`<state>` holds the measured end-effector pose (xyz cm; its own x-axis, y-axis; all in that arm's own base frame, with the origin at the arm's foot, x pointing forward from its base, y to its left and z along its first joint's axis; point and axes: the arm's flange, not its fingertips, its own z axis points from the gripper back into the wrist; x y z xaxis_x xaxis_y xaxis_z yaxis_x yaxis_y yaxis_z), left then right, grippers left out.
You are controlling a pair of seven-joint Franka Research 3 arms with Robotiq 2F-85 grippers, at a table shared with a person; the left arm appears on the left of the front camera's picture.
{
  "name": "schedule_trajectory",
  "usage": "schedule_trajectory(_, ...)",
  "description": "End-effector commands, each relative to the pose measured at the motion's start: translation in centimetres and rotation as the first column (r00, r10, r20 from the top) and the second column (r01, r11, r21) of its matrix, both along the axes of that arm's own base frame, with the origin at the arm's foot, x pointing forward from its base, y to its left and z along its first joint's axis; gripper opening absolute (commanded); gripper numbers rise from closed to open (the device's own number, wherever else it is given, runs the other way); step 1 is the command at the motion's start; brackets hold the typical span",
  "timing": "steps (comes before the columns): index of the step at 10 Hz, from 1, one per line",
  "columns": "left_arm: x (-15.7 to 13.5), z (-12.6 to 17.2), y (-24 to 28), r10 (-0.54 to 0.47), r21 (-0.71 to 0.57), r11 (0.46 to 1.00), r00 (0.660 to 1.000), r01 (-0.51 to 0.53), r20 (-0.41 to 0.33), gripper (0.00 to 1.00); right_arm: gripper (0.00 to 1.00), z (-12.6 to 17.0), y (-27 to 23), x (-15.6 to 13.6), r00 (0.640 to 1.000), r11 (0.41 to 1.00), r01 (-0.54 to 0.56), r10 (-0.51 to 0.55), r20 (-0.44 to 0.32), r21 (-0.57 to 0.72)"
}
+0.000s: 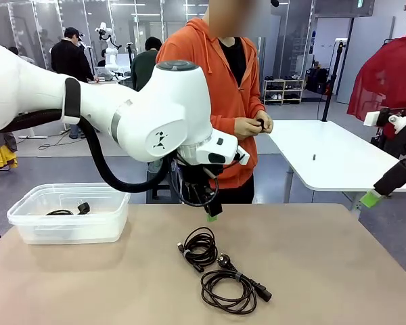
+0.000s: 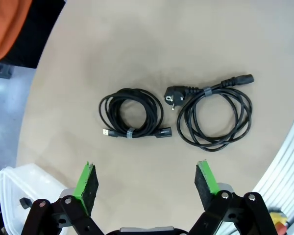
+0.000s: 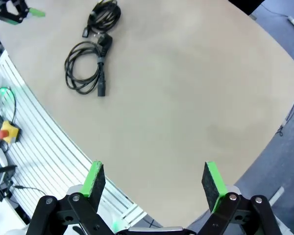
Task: Organize and store the cables.
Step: Place the Power Cable into the Organizing box.
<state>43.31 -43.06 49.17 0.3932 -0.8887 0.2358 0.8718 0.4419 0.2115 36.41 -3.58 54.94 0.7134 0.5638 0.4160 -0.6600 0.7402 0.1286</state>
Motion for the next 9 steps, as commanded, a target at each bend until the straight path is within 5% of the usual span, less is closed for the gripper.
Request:
schedule_trajectory(1,-0.9,-1.4,0.0,0.003,-0.006,1.0,1.0,-0.003,0.011,1.0,1.0,0.6,1.2,-0.8,1.0,0.999,0.018,-0.018,0.02,-0.04)
schedule_trajectory(8,-0.4,-1.1,-0.2,-0.015,-0.004,1.0,1.0,0.015,-0.007,1.0,1.0,0.8,0.9,-0.7,1.0,1.0,-0.009,0.01,0.017,-0.026)
schedule_trajectory(9,-1.2,-2.0,-0.8,-0.124,-0.015,0.992,0.992,0.124,-0.005,1.0,1.0,0.8,0.9,-0.7,1.0,1.0,-0.009,0.01,0.017,-0.026)
